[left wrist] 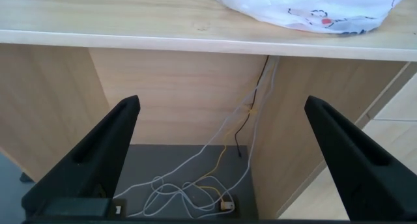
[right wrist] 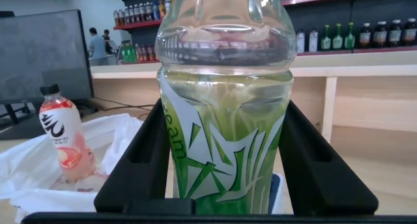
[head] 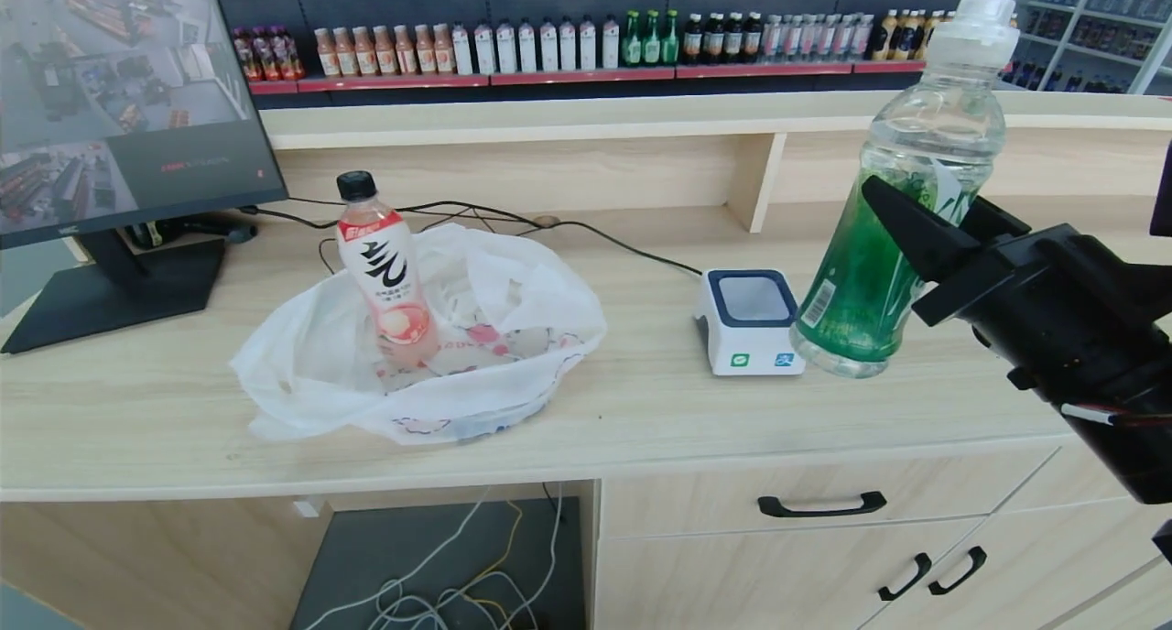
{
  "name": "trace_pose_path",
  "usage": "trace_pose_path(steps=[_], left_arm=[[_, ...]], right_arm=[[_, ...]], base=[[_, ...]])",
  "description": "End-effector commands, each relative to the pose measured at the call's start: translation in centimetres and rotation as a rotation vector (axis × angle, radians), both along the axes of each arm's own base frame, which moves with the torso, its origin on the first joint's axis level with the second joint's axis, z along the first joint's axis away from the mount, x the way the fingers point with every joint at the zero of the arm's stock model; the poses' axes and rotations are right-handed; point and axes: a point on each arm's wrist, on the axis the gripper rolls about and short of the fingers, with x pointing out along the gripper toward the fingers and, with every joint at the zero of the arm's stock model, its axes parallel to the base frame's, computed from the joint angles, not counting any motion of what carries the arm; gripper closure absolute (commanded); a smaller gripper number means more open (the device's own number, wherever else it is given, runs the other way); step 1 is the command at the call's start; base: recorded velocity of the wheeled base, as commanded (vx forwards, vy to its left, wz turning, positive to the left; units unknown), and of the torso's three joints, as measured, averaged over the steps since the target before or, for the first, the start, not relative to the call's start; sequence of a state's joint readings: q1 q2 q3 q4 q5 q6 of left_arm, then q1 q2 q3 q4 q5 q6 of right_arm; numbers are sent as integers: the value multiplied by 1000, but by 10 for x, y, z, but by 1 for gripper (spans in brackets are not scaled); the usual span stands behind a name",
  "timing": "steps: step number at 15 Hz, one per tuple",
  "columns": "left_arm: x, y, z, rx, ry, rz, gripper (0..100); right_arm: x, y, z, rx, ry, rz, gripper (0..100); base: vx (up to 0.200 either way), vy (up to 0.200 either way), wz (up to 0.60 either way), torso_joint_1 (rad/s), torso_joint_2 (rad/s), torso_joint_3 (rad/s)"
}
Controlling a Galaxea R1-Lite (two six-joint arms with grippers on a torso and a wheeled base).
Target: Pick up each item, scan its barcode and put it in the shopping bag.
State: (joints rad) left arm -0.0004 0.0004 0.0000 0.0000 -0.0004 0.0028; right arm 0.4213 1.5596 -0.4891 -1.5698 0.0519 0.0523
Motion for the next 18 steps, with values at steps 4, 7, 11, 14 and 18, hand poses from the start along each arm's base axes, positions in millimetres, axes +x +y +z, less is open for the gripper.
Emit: trace_pose_path(steps=[4,7,11,14,18], left_arm=[[0,0,0,0,0,1,0],[0,0,0,0,0,1,0],[0,0,0,-1,0,1,0],[0,0,0,-1,0,1,0],[0,0,0,-1,0,1,0]], right_arm=[[3,2,-1,-18,-6,10,100],[8,3,4,-48,-42,49,100],[28,-13,16,-179,-167,28,100],[36,-12,36,-368,-326,103,100],[47,0,22,-654,-465,34,100]], base=[[0,0,0,0,0,0],[0,0,0,0,0,0],[0,0,0,0,0,0],[0,0,0,0,0,0],[0,0,0,0,0,0]])
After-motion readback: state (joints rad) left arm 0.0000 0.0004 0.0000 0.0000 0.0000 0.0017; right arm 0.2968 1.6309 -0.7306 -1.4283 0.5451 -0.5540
